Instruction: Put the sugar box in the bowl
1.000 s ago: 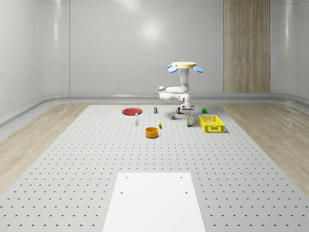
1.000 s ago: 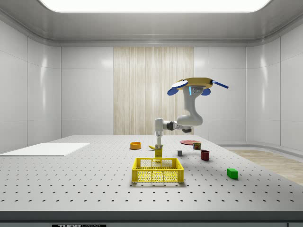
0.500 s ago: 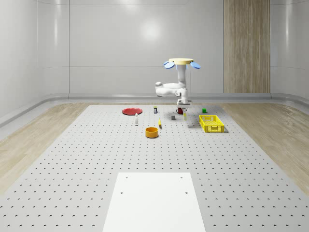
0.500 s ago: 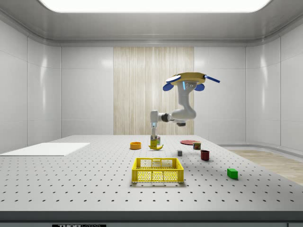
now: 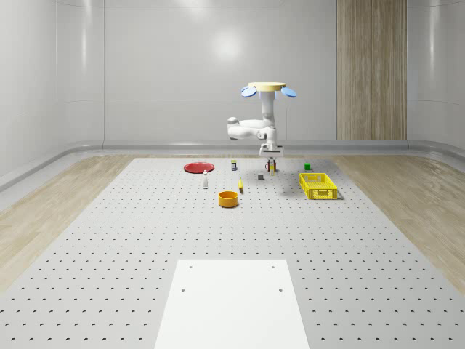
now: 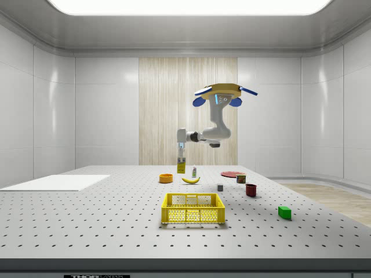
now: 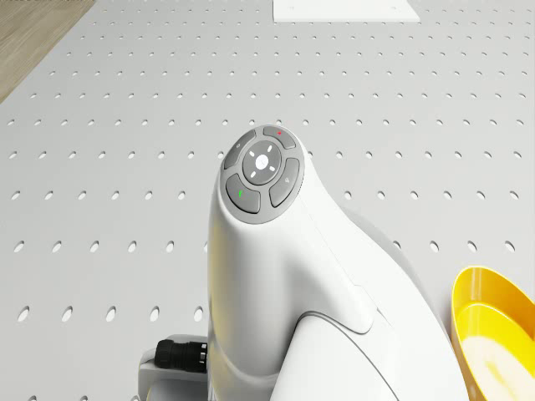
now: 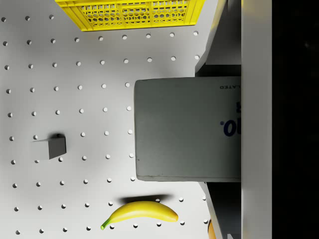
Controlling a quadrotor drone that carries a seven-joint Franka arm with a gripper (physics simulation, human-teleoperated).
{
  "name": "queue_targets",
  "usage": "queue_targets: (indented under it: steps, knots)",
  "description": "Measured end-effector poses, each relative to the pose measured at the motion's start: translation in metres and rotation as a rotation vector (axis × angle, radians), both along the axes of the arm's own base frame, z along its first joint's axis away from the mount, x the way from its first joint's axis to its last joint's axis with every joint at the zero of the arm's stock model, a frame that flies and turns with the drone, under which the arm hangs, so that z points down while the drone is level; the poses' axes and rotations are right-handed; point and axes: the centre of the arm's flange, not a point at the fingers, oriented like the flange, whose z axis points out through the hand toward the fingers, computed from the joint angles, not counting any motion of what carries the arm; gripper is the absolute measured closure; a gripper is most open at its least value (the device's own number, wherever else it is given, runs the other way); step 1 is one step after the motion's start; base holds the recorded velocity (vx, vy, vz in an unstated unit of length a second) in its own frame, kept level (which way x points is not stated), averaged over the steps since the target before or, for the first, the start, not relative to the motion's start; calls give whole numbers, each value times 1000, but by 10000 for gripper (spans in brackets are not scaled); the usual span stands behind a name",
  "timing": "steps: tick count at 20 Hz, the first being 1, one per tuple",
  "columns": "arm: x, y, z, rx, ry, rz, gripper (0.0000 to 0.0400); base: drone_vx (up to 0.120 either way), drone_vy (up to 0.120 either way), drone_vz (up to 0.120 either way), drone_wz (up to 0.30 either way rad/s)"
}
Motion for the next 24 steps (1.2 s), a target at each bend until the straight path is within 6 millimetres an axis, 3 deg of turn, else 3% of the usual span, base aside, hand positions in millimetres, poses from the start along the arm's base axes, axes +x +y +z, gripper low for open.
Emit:
queue_targets:
  steps: [24]
  knots:
    - [0,0,0,0,0,1,233,120,-120,0,0]
